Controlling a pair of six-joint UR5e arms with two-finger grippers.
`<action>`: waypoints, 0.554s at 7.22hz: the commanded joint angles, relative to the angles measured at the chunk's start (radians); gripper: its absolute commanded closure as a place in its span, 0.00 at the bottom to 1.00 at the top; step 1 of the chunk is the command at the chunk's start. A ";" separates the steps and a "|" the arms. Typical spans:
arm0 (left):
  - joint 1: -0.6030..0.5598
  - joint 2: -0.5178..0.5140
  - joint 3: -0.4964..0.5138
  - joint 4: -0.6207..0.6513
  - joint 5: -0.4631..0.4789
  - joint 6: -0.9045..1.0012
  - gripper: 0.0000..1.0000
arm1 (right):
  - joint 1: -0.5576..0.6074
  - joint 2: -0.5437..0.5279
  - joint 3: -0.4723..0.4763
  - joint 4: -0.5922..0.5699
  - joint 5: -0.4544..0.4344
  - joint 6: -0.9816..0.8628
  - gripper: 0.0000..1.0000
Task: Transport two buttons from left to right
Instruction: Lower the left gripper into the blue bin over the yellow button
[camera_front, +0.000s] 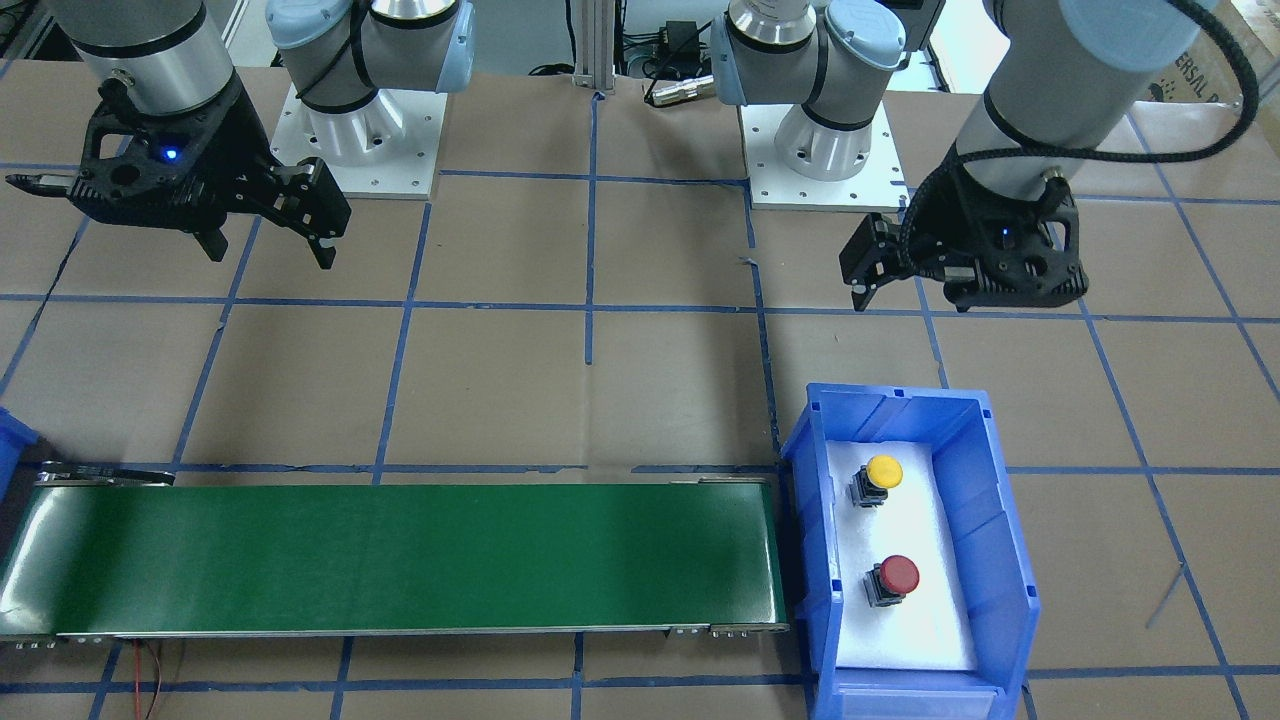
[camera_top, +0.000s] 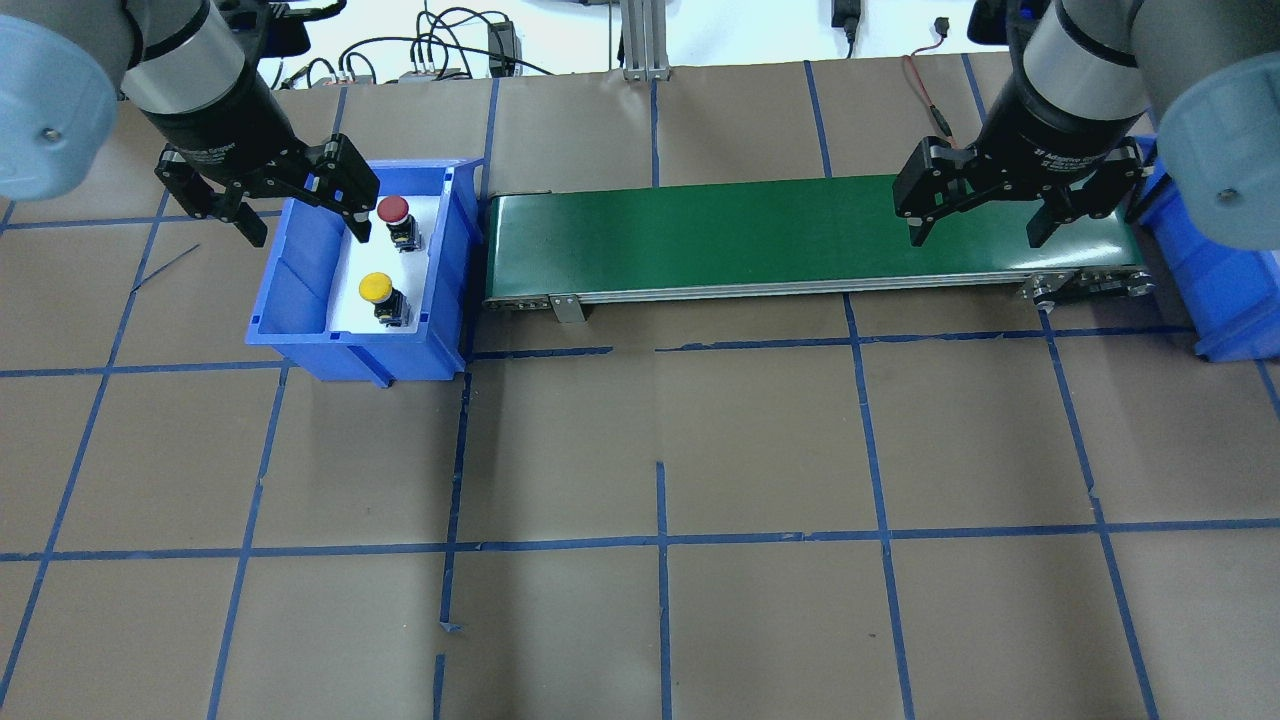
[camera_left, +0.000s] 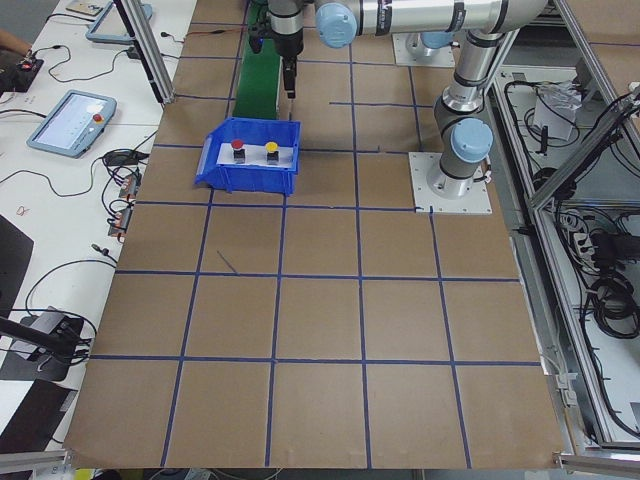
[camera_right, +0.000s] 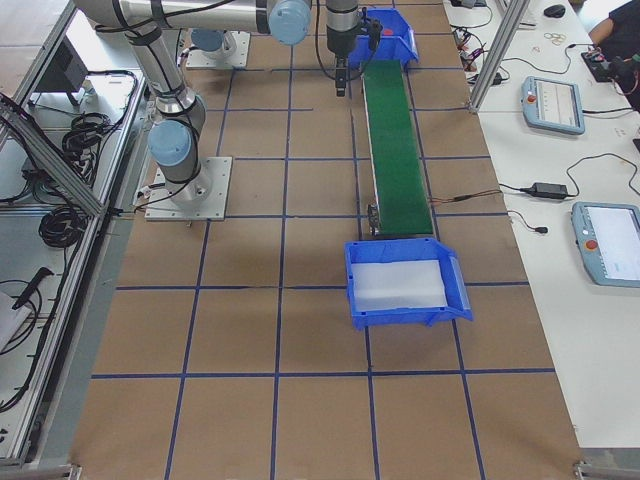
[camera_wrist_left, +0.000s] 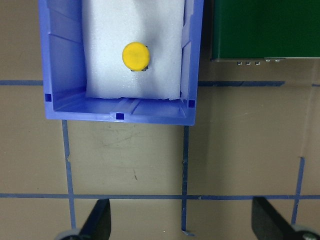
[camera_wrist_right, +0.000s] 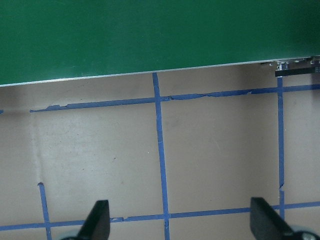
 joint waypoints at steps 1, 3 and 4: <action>0.088 -0.154 -0.003 0.117 -0.006 0.088 0.00 | 0.000 0.000 0.000 0.000 0.000 0.000 0.00; 0.088 -0.243 -0.018 0.218 -0.012 0.096 0.00 | 0.000 0.000 0.000 0.000 0.000 0.000 0.00; 0.088 -0.286 -0.017 0.255 -0.015 0.087 0.00 | 0.000 0.000 0.000 0.000 0.000 0.000 0.00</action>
